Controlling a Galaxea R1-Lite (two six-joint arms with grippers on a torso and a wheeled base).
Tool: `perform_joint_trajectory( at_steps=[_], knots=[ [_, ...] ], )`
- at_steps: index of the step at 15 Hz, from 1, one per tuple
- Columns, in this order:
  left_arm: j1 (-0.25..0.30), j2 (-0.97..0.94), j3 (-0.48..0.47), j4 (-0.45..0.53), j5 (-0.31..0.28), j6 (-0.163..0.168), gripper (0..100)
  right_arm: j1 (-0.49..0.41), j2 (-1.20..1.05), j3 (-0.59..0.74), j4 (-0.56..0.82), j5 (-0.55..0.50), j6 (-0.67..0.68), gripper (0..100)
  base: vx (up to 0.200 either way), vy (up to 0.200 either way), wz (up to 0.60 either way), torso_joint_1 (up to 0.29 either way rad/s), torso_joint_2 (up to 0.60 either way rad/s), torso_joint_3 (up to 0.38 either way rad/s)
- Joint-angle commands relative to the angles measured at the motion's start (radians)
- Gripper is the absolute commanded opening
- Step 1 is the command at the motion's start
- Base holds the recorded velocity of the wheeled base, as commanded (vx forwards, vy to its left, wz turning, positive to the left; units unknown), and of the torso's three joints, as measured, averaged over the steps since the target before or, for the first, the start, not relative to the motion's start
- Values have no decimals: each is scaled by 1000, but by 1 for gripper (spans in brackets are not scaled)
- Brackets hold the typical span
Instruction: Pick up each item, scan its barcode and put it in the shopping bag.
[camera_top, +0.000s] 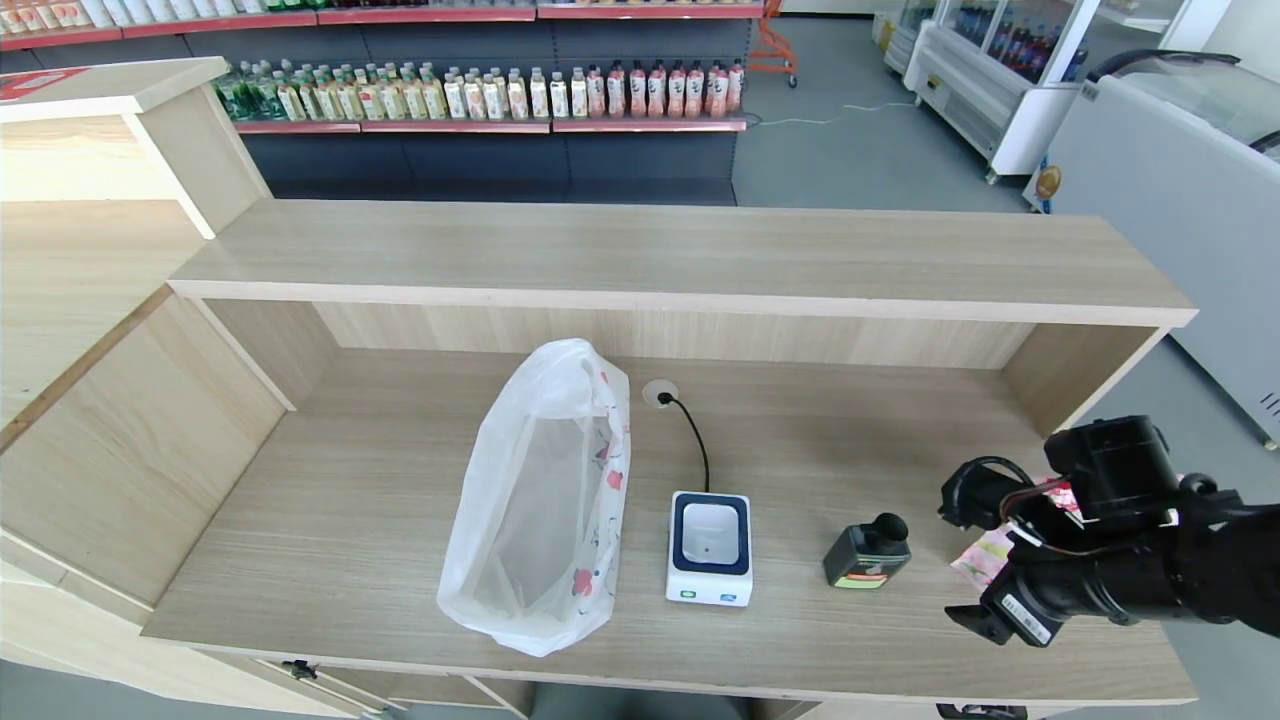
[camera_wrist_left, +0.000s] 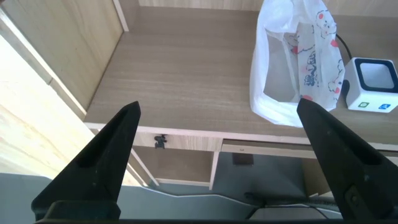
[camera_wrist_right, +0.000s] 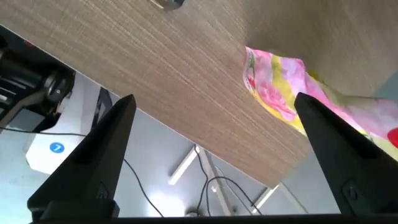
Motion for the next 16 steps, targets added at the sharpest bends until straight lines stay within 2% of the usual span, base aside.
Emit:
perform_joint_trajectory(
  at_steps=[1, 5, 8, 12, 16],
  knots=[
    [0, 0, 0, 0, 0, 0, 100, 38, 112, -55, -27, 1, -2, 100, 0, 0, 0, 0, 0, 0],
    [0, 0, 0, 0, 0, 0, 100, 102, 205, -57, -185, 9, -1, 100, 0, 0, 0, 0, 0, 0],
    [0, 0, 0, 0, 1, 0, 100, 132, 241, -89, -195, 53, -1, 100, 0, 0, 0, 0, 0, 0],
    [0, 0, 0, 0, 0, 0, 100, 145, 314, -118, -265, 53, -1, 100, 0, 0, 0, 0, 0, 0],
    [0, 0, 0, 0, 1, 0, 100, 171, 354, -163, -270, 55, 5, 100, 0, 0, 0, 0, 0, 0]
  ],
)
